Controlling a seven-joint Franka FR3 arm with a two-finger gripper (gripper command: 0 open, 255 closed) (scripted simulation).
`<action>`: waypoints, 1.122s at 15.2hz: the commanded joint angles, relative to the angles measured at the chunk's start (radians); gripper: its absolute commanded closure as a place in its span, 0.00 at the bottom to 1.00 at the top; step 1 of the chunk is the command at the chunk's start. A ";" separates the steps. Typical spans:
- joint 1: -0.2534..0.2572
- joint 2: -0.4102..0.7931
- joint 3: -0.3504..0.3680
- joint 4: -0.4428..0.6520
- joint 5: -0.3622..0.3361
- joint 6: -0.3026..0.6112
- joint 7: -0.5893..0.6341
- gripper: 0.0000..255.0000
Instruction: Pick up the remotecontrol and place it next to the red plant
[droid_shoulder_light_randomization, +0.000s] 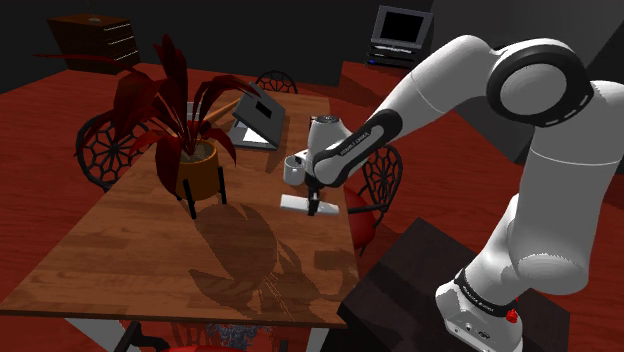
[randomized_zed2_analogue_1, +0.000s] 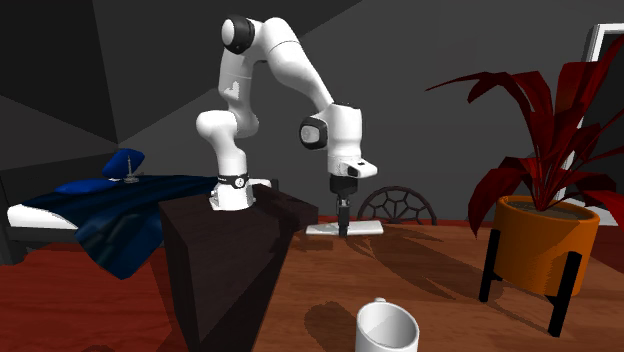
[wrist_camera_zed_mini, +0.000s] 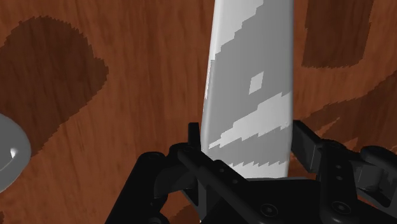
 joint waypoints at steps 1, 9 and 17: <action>-0.001 0.026 0.002 0.002 0.003 0.024 -0.003 1.00; -0.008 0.128 0.011 0.018 0.015 0.111 -0.012 1.00; -0.016 0.236 0.021 0.047 0.025 0.189 -0.020 1.00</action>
